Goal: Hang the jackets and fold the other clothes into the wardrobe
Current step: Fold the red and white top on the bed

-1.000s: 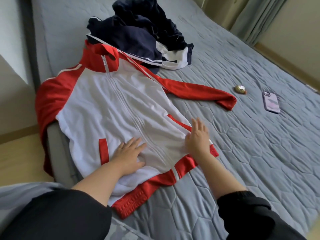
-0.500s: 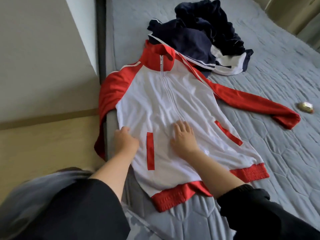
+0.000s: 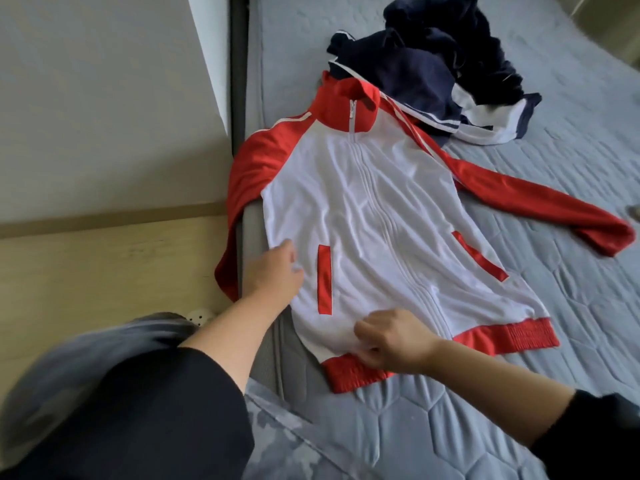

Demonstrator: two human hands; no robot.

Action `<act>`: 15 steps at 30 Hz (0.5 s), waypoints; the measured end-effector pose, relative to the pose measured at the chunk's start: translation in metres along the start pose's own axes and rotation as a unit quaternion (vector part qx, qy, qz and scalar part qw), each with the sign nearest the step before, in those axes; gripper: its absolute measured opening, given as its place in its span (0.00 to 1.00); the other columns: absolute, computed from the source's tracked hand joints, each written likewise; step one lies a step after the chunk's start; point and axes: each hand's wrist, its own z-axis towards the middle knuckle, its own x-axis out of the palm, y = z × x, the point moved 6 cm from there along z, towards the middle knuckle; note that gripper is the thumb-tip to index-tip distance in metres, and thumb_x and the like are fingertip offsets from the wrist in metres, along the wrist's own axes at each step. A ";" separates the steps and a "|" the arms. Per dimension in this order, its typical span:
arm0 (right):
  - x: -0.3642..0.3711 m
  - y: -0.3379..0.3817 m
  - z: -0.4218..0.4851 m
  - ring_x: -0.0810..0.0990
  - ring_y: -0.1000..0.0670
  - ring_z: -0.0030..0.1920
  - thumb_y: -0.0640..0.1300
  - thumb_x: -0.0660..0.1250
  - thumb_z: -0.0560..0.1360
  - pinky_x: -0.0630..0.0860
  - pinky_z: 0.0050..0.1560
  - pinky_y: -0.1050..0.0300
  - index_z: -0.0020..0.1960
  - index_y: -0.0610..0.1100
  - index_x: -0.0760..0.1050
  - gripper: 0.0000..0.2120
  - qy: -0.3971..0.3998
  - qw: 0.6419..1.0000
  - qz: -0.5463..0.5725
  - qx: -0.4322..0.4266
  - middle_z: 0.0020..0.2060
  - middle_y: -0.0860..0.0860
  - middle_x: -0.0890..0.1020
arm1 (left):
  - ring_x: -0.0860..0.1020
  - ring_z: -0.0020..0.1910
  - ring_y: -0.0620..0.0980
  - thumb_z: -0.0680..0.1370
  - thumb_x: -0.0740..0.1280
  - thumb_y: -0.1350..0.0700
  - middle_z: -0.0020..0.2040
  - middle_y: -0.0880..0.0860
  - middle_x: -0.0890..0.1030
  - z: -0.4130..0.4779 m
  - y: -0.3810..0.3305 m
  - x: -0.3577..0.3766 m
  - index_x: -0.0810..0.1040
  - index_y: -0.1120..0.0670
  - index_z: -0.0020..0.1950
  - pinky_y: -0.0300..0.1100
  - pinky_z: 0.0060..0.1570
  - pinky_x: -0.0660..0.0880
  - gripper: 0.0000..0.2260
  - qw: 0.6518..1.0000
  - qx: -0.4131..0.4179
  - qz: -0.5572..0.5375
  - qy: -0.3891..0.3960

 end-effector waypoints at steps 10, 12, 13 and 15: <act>0.009 -0.030 -0.073 0.79 0.43 0.58 0.60 0.75 0.53 0.76 0.59 0.50 0.53 0.45 0.80 0.32 0.203 0.963 -0.141 0.109 0.58 0.44 0.80 | 0.77 0.52 0.56 0.67 0.69 0.33 0.53 0.53 0.76 -0.090 -0.097 0.084 0.74 0.51 0.54 0.45 0.43 0.68 0.26 0.863 0.338 0.267 0.265; 0.006 -0.028 -0.068 0.81 0.42 0.54 0.51 0.77 0.56 0.78 0.55 0.50 0.50 0.43 0.81 0.24 0.128 0.974 -0.147 0.113 0.55 0.42 0.81 | 0.75 0.57 0.58 0.67 0.70 0.35 0.60 0.56 0.73 -0.094 -0.097 0.092 0.70 0.54 0.65 0.48 0.50 0.71 0.34 0.846 0.338 0.327 0.250; 0.005 -0.027 -0.067 0.81 0.42 0.52 0.46 0.76 0.59 0.78 0.53 0.49 0.49 0.42 0.80 0.19 0.095 0.979 -0.146 0.111 0.53 0.42 0.81 | 0.74 0.58 0.58 0.68 0.70 0.38 0.62 0.57 0.71 -0.096 -0.099 0.094 0.68 0.55 0.67 0.48 0.52 0.71 0.33 0.840 0.336 0.349 0.245; 0.008 -0.028 -0.068 0.80 0.41 0.51 0.39 0.71 0.66 0.78 0.52 0.47 0.51 0.41 0.79 0.13 0.092 0.980 -0.136 0.117 0.51 0.43 0.80 | 0.73 0.58 0.57 0.71 0.70 0.47 0.62 0.57 0.71 -0.098 -0.103 0.097 0.66 0.56 0.68 0.47 0.50 0.71 0.29 0.830 0.331 0.372 0.252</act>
